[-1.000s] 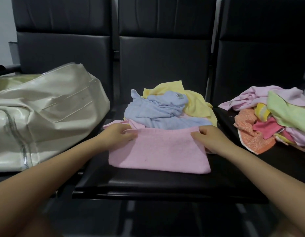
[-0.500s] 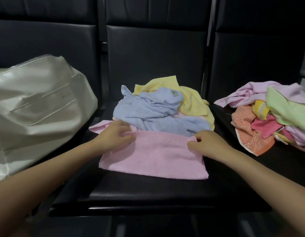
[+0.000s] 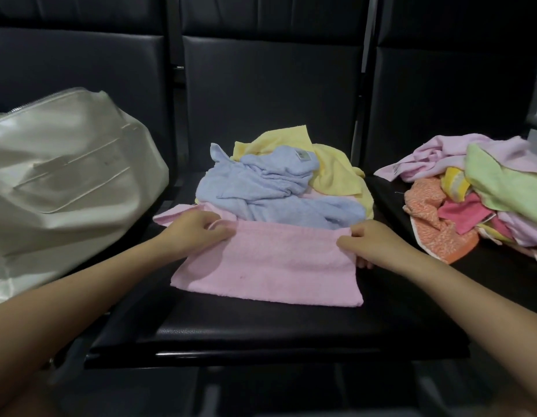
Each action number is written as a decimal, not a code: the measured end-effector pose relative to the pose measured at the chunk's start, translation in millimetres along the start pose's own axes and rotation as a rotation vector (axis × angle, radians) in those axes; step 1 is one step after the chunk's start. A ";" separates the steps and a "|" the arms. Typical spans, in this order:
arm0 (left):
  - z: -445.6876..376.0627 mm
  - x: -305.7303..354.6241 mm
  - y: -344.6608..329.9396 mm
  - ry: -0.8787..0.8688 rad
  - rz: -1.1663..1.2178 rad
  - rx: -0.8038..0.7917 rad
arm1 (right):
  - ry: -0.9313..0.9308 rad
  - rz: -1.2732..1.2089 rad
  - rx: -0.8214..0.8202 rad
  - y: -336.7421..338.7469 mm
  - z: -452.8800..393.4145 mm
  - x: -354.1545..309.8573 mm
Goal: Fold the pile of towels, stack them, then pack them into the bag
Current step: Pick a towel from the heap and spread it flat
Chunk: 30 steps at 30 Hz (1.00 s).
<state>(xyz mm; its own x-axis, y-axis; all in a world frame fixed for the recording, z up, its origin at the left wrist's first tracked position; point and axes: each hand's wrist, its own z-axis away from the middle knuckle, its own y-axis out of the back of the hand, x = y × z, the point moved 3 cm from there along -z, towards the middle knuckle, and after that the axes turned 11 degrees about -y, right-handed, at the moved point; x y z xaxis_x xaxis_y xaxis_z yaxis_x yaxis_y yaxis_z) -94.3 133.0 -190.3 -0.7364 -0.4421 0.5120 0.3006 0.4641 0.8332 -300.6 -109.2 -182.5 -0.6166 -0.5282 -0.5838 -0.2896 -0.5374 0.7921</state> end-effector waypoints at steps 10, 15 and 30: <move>2.4 -12.8 -4.2 -0.134 -0.042 0.080 | 0.018 0.160 0.245 -3.3 0.9 -0.2; 8.4 -6.9 -2.9 0.022 0.014 -0.048 | -0.054 -0.037 -0.125 -6.6 9.9 -0.7; 59.1 -21.8 19.9 0.111 -0.116 0.160 | -0.182 -0.480 -0.021 -32.9 33.9 -13.9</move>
<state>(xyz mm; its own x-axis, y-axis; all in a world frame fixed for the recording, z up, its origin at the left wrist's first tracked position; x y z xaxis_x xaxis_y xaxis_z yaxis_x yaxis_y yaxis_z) -108.0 197.3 -197.2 -0.6867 -0.5770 0.4420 0.1116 0.5172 0.8486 -307.4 -61.8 -194.3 -0.5359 -0.0962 -0.8388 -0.5581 -0.7052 0.4374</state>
